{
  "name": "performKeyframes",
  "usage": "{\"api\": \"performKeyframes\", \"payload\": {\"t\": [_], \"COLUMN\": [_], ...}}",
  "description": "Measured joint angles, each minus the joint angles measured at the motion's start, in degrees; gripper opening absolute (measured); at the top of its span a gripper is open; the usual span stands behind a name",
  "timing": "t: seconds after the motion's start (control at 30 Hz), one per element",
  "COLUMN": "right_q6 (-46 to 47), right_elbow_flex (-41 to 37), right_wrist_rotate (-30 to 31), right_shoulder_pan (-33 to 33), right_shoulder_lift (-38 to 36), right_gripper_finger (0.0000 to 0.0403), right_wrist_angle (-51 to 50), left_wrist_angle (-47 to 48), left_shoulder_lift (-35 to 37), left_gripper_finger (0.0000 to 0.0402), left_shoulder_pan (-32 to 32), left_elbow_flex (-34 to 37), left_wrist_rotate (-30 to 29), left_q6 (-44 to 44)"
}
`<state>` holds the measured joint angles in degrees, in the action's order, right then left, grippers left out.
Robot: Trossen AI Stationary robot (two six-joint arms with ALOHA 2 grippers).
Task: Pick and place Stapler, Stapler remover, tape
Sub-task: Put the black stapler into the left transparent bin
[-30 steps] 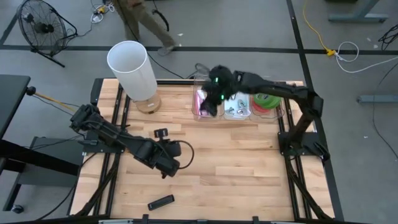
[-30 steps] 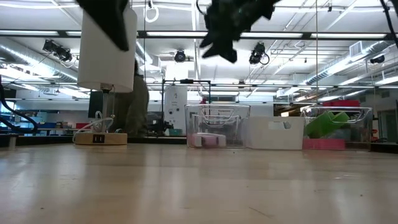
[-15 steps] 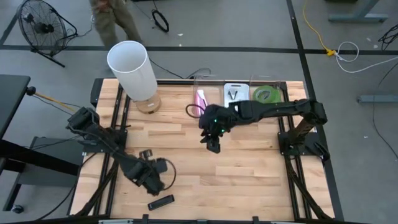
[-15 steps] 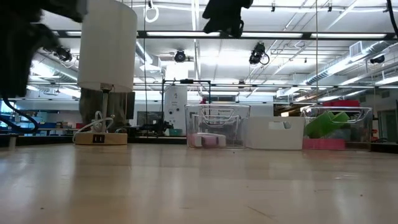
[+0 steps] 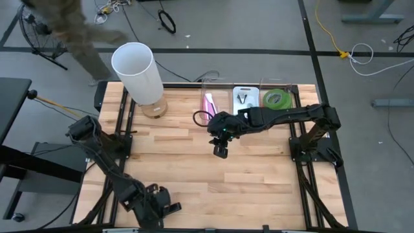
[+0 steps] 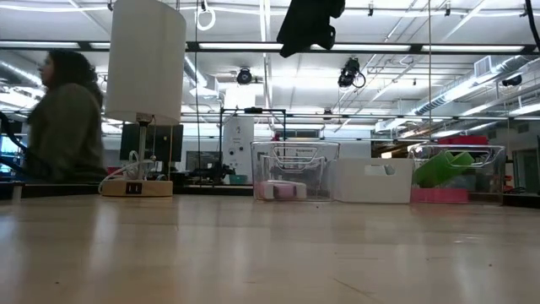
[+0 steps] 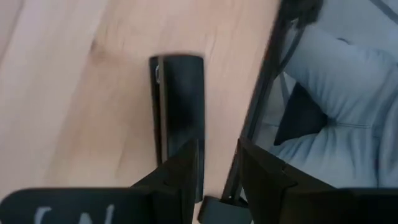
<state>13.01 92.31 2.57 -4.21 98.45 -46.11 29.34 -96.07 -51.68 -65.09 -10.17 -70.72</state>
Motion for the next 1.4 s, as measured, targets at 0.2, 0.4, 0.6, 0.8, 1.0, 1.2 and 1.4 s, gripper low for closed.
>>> {"api": "performKeyframes", "payload": {"t": [0.2,0.4,0.6,0.8,1.0,1.2,1.4], "right_q6": [-0.3,-1.5,-2.0,-1.9,-2.6,-3.0,-3.0], "right_elbow_flex": [0.0,-1.4,-4.8,-5.9,-5.9,-5.9,-5.9], "right_wrist_rotate": [0.1,0.7,2.5,2.6,2.6,2.6,2.6], "right_shoulder_pan": [0.0,0.0,0.3,0.7,0.8,0.8,0.8], "right_shoulder_lift": [0.0,0.0,0.1,0.1,0.1,0.1,0.1], "right_gripper_finger": [0.0144,0.0144,0.0144,0.0144,0.0144,0.0144,0.0144], "right_wrist_angle": [-0.2,0.0,2.5,2.8,4.2,4.2,4.2], "left_wrist_angle": [-0.1,-2.3,-2.5,-1.6,-0.7,6.0,6.7], "left_shoulder_lift": [-3.3,-5.4,-5.4,-5.4,-5.5,-5.7,-5.7], "left_gripper_finger": [0.0115,0.0143,0.0204,0.0223,0.0208,0.0196,0.0195], "left_shoulder_pan": [0.5,0.7,0.7,1.1,2.1,2.1,1.9], "left_elbow_flex": [0.0,-0.1,-0.1,-0.1,-0.9,-1.6,-1.8], "left_wrist_rotate": [1.2,5.7,6.5,7.4,9.4,9.5,9.3], "left_q6": [-0.7,-2.1,-1.6,-1.7,-0.2,-0.2,-2.2]}}
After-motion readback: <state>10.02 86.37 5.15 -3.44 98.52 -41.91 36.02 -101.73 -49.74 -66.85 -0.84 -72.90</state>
